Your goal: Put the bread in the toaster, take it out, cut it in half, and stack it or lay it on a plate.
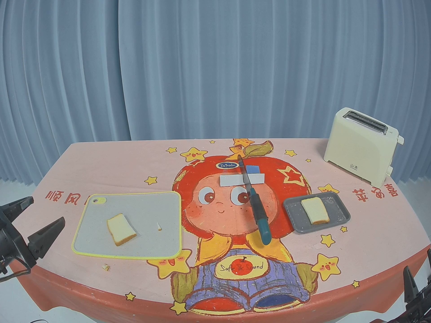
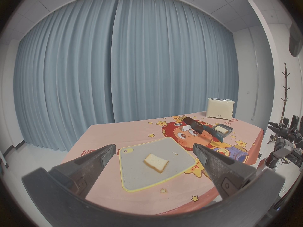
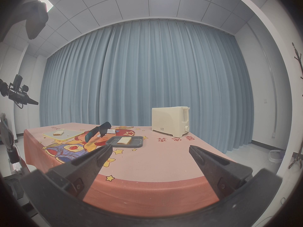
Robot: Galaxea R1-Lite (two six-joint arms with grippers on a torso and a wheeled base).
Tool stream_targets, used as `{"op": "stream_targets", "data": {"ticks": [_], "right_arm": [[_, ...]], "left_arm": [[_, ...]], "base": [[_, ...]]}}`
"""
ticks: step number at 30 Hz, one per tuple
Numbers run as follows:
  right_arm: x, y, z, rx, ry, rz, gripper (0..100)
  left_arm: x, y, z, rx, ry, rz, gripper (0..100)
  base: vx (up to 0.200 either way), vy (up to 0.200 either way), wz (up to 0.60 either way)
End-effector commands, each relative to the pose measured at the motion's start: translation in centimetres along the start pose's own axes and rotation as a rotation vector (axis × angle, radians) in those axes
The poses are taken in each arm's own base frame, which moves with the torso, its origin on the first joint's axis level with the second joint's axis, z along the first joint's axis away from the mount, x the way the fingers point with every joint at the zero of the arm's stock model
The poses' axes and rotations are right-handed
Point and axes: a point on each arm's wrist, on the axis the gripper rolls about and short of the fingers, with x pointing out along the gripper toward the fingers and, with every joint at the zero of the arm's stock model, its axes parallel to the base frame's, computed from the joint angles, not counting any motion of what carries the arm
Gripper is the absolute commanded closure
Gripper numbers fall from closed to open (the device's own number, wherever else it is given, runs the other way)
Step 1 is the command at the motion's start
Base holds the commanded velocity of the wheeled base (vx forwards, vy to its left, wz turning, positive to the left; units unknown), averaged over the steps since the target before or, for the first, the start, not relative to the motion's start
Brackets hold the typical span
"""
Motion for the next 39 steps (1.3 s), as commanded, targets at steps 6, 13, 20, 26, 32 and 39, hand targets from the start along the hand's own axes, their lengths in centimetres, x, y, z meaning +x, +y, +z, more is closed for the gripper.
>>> {"op": "stream_targets", "data": {"ticks": [6, 13, 20, 26, 32, 39], "right_arm": [[0.1, 0.0, -0.5, 0.000, 0.008, 0.000, 0], [0.1, 0.0, -0.5, 0.000, 0.008, 0.000, 0], [0.1, 0.0, -0.5, 0.000, 0.008, 0.000, 0], [0.1, 0.0, -0.5, 0.000, 0.008, 0.000, 0], [0.1, 0.0, -0.5, 0.000, 0.008, 0.000, 0], [0.1, 0.0, -0.5, 0.000, 0.009, 0.000, 0]], "left_arm": [[2.0, 0.6, 0.9, -0.013, 0.033, -0.002, 0], [2.3, 0.6, 1.0, -0.007, 0.012, -0.007, 0], [2.9, 0.8, 0.8, -0.016, 0.040, -0.012, 0], [3.5, 1.0, 0.6, -0.024, 0.068, -0.010, 0], [3.5, 1.0, 0.6, -0.028, 0.067, -0.004, 0], [3.5, 1.0, 0.5, -0.031, 0.072, -0.012, 0]], "base": [[0.000, 0.000, 0.00], [0.000, 0.000, 0.00], [0.000, 0.000, 0.00], [0.000, 0.000, 0.00], [0.000, 0.000, 0.00], [0.000, 0.000, 0.00]]}}
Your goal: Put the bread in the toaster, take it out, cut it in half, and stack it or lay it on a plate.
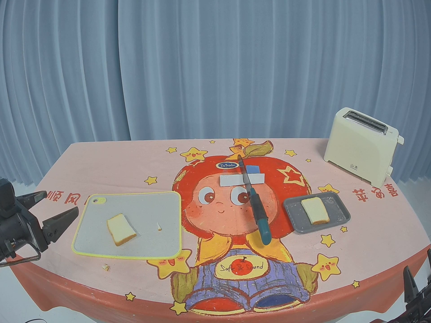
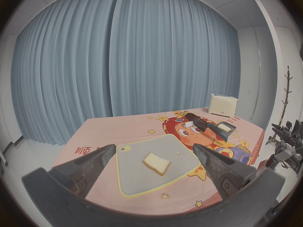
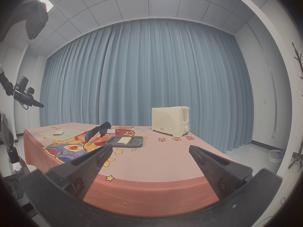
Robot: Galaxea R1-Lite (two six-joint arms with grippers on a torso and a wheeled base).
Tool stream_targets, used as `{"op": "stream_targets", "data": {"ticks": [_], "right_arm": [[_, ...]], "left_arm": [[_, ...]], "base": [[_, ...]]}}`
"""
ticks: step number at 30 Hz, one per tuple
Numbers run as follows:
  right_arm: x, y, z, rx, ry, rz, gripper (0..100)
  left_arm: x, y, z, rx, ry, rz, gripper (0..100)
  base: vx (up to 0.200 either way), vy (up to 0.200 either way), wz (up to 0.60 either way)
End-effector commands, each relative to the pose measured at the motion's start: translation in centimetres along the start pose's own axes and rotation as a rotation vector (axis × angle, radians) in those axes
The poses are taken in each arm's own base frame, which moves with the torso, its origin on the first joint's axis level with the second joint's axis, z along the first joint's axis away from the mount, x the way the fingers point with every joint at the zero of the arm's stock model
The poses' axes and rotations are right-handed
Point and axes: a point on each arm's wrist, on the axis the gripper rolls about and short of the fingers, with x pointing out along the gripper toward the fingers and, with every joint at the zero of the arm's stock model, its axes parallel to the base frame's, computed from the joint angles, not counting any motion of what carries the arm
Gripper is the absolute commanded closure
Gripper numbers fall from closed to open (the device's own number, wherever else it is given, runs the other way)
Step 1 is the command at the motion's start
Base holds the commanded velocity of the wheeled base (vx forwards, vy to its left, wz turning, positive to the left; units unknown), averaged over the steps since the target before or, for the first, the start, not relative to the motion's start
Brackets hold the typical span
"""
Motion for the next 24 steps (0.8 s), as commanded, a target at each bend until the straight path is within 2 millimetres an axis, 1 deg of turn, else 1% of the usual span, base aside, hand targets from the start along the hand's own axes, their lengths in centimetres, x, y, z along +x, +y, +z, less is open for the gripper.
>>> {"op": "stream_targets", "data": {"ticks": [1, 14, 24], "right_arm": [[0.1, 0.0, -0.5, 0.000, 0.008, 0.000, 0], [0.1, 0.0, -0.5, 0.000, 0.008, 0.000, 0], [0.1, 0.0, -0.5, 0.000, 0.008, 0.000, 0]], "left_arm": [[0.0, 0.0, -0.1, -0.002, 0.005, -0.002, 0], [0.4, 0.1, 0.0, -0.003, 0.011, 0.000, 0], [1.5, 0.4, -0.2, -0.033, 0.055, -0.002, 0]], "base": [[0.000, 0.000, 0.00], [0.000, 0.000, 0.00], [0.000, 0.000, 0.00]]}}
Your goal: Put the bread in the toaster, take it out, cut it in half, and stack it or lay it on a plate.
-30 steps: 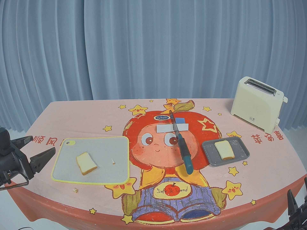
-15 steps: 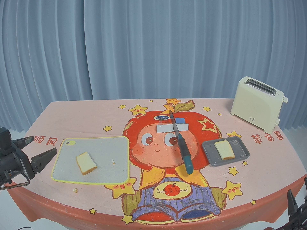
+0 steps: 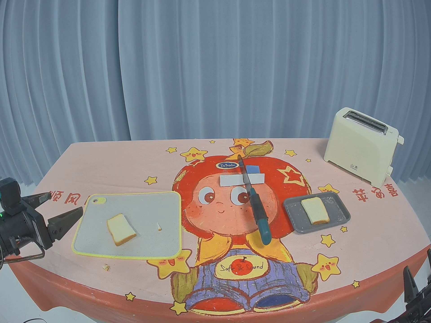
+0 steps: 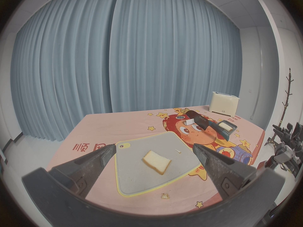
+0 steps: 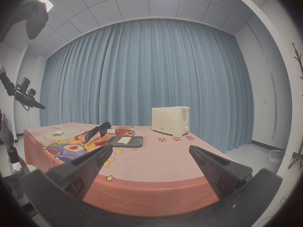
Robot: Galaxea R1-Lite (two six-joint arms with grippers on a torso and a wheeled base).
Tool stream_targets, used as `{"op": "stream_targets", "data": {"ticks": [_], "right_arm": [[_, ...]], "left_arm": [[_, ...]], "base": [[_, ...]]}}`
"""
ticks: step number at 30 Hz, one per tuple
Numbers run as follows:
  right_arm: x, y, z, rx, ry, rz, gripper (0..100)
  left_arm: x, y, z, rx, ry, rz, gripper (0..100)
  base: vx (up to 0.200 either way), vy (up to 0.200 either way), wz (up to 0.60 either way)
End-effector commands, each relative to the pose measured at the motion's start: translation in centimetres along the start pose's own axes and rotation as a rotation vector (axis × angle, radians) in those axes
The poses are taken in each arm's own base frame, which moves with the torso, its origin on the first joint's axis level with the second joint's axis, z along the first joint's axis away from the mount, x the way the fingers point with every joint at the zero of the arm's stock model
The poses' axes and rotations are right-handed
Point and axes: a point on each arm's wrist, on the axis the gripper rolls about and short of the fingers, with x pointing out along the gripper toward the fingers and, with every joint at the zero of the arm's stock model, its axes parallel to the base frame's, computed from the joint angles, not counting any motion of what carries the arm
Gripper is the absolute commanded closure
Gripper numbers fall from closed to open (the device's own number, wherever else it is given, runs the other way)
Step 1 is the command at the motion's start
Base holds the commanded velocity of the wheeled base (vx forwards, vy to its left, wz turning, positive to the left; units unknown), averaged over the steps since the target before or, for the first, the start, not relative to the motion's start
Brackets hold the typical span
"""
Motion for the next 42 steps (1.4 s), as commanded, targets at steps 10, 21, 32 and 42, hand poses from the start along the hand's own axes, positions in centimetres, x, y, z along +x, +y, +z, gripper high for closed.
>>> {"op": "stream_targets", "data": {"ticks": [10, 21, 32, 42], "right_arm": [[0.1, 0.0, -0.5, 0.000, 0.008, 0.001, 0], [0.1, 0.0, -0.5, 0.000, 0.008, 0.001, 0], [0.1, 0.0, -0.5, 0.000, 0.008, 0.001, 0], [0.1, 0.0, -0.5, 0.000, 0.008, 0.001, 0]], "left_arm": [[0.5, 0.1, -0.1, -0.020, 0.018, 0.002, 0], [0.8, 0.2, -0.3, -0.026, 0.036, 0.000, 0], [1.8, 0.4, -0.5, -0.034, 0.054, -0.004, 0], [3.5, 0.5, -1.0, -0.033, 0.018, -0.020, 0]], "base": [[0.000, 0.000, 0.00], [0.000, 0.000, 0.00], [0.000, 0.000, 0.00], [0.000, 0.000, 0.00]]}}
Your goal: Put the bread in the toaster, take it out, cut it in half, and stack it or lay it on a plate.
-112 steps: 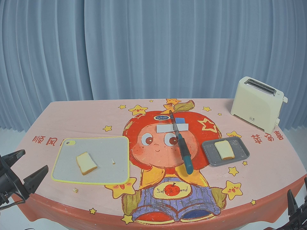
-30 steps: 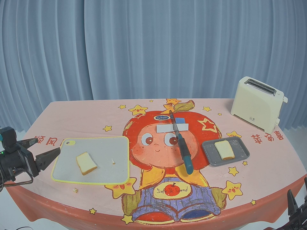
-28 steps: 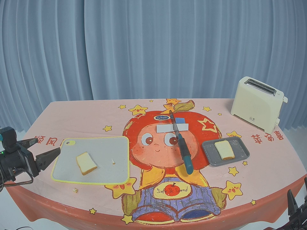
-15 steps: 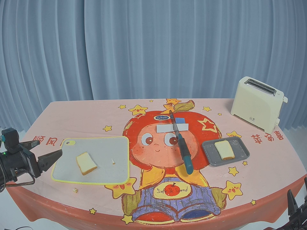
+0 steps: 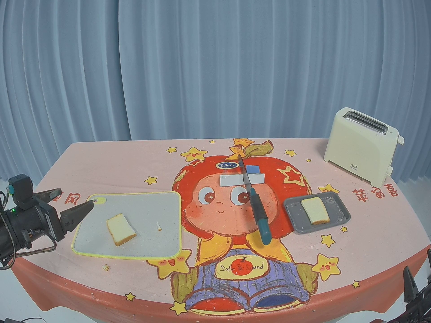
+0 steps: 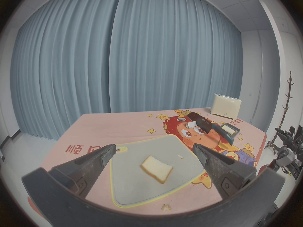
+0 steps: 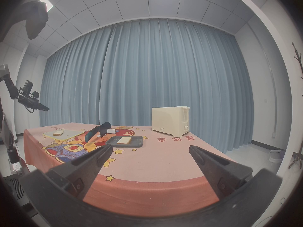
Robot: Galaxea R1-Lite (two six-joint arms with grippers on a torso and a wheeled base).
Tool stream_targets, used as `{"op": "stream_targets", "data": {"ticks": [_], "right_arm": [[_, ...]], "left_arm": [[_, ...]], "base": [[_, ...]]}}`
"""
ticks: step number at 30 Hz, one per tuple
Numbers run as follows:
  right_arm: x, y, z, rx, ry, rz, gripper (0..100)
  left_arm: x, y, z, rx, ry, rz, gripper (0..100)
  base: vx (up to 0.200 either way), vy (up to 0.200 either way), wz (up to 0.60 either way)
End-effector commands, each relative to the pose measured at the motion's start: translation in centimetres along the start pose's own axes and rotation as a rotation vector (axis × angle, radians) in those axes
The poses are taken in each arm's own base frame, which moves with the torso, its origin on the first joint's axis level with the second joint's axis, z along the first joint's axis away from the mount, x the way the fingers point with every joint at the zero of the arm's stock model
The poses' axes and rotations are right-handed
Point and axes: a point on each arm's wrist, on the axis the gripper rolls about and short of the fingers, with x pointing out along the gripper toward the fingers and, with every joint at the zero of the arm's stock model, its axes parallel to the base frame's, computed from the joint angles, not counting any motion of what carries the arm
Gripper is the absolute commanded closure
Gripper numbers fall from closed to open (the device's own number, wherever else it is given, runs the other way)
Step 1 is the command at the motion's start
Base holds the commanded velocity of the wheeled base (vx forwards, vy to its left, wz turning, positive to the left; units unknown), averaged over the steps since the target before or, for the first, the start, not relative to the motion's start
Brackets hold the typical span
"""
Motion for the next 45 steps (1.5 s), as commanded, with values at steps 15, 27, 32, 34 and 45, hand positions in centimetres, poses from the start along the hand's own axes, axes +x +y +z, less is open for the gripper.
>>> {"op": "stream_targets", "data": {"ticks": [15, 27, 32, 34, 45], "right_arm": [[0.06, 0.00, -0.42, 0.000, -0.002, -0.001, 0], [0.06, -0.01, -0.40, -0.002, -0.003, -0.002, 0], [0.06, -0.01, -0.40, -0.002, -0.003, -0.002, 0], [0.06, -0.01, -0.40, -0.002, -0.003, -0.002, 0], [0.06, 0.00, -0.39, -0.002, -0.005, -0.004, 0]], "left_arm": [[1.01, 0.03, -0.82, -0.010, 0.054, -0.013, 0], [1.03, -0.07, -0.78, -0.010, 0.053, -0.022, 0], [1.16, -0.04, -0.84, -0.011, 0.059, -0.022, 0], [1.34, 0.00, -0.98, -0.014, 0.070, -0.022, 0], [1.56, 0.05, -1.09, -0.017, 0.080, -0.025, 0]], "base": [[0.000, 0.000, 0.00], [0.000, 0.000, 0.00], [0.000, 0.000, 0.00], [0.000, 0.000, 0.00], [0.000, 0.000, 0.00]]}}
